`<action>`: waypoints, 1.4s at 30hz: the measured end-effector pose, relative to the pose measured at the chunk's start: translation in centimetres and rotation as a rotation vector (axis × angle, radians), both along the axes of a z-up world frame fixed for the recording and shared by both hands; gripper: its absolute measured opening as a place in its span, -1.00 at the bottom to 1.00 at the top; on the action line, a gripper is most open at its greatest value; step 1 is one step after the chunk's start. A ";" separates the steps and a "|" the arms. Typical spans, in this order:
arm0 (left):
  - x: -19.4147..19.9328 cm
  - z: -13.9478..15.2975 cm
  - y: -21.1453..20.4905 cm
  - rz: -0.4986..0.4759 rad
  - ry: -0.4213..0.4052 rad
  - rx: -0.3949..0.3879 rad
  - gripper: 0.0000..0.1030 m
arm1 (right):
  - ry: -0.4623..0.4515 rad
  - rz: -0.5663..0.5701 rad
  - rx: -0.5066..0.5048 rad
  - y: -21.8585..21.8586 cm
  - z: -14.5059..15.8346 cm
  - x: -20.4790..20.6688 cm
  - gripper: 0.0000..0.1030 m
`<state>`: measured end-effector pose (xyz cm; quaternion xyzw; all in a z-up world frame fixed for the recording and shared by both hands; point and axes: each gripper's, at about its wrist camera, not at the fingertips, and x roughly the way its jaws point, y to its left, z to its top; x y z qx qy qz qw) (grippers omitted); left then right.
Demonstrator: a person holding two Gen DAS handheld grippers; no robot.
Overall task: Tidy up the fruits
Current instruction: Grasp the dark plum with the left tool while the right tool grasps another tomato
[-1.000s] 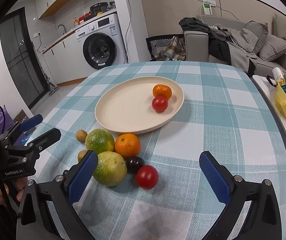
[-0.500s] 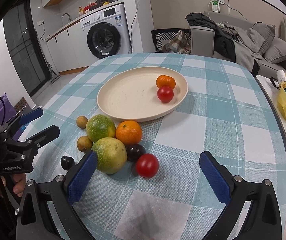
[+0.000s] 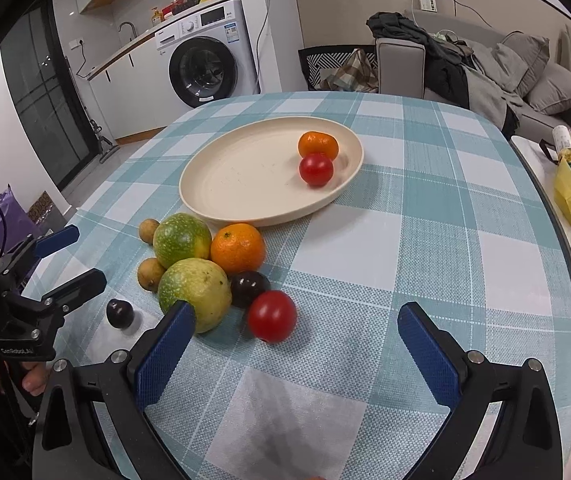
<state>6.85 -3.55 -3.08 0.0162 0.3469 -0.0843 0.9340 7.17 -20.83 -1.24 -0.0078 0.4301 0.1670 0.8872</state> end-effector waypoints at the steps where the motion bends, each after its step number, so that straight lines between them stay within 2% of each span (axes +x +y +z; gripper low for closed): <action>1: 0.0 -0.1 0.0 -0.005 0.004 0.000 0.97 | 0.007 0.001 0.001 -0.1 -0.1 0.1 1.00; 6: 0.1 -0.4 -0.4 -0.028 0.027 -0.001 0.97 | 0.047 0.017 0.014 -0.2 -0.9 0.3 0.98; 8: 0.1 -0.4 -0.5 -0.034 0.032 0.002 0.97 | 0.055 0.027 0.016 -0.2 -1.1 0.2 0.85; 10: 0.2 -0.5 -0.7 -0.042 0.039 0.003 0.97 | 0.066 0.034 0.024 -0.2 -1.3 0.2 0.56; 15: 0.3 -0.7 -1.1 -0.064 0.057 0.008 0.97 | 0.081 0.050 0.045 -0.1 -1.5 0.1 0.33; 24: 0.6 -1.7 -2.0 -0.093 0.116 0.037 0.94 | 0.080 0.061 0.048 0.4 -1.7 0.0 0.20; 35: 0.6 -2.2 -2.4 -0.136 0.146 0.030 0.44 | 0.082 0.062 0.046 0.6 -2.0 0.1 0.06; 42: 0.4 -2.3 -2.6 -0.166 0.159 0.018 0.22 | 0.079 0.059 0.049 0.5 -2.0 0.1 0.03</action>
